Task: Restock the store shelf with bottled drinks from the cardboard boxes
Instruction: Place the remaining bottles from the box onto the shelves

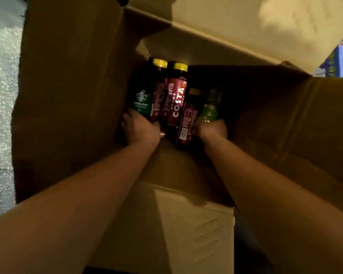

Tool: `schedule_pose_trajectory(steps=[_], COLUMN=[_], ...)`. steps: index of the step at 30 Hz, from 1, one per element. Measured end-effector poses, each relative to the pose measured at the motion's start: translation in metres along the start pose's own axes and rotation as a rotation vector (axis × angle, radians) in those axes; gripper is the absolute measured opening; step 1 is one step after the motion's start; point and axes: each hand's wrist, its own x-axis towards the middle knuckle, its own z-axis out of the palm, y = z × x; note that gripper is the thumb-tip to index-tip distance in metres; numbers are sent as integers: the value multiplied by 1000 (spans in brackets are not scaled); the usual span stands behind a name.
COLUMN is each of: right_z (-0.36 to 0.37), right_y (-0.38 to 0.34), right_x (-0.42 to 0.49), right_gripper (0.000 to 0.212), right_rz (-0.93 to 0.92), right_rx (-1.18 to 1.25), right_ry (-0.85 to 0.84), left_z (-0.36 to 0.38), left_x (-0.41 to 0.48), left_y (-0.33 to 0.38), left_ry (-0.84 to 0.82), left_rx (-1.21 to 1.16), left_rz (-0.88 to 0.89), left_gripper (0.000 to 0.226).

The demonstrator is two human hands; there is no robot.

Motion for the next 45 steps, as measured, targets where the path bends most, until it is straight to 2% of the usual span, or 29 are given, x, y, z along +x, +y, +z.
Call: schedule_pose_trajectory(steps=[5,10,13,17,20,29,31,35,39,42,45], right_z=[-12,-21,-28,-55,-75,-118,-134,-171,-209,-246,-285], right_y=[3,-8,-9,-17,-25,-33,-31,-25,-8,0,1], right_x=[5,-25,-60,-113,-153,-261,-281,-320,-371,-415,-470], right_gripper=[53,53,44,44,49,55,54,62,62,54,45], right_rz=[72,155,135,82,52,-202,-264,-368,-482,-569,-680], right_rx=[176,377,348,302,318,473,475,419,440,472,487], right_ry=[-131,-334,-354,-384,-364,-316,-313,-291,-263,-264,-232], left_z=[0,-8,-24,-61,-95,-183,-198,-225,-258,-289,-329], left_x=[10,-18,-49,-81,-104,-180,-201,-250,-308,-354,-403], left_y=[3,7,18,37,45,56,55,57,61,69,83], left_ry=[-332,-427,-453,-493,-540,-547,-525,-569,-543,-505,-461], left_rx=[-311,-397,-513,-609,-645,-799,-845,-890,-934,-945,-965], left_rz=[-44,7,40,66,116,253,327,349,406,521,679], left_gripper=[76,75,68,55,58,28,29,39,39,46,39])
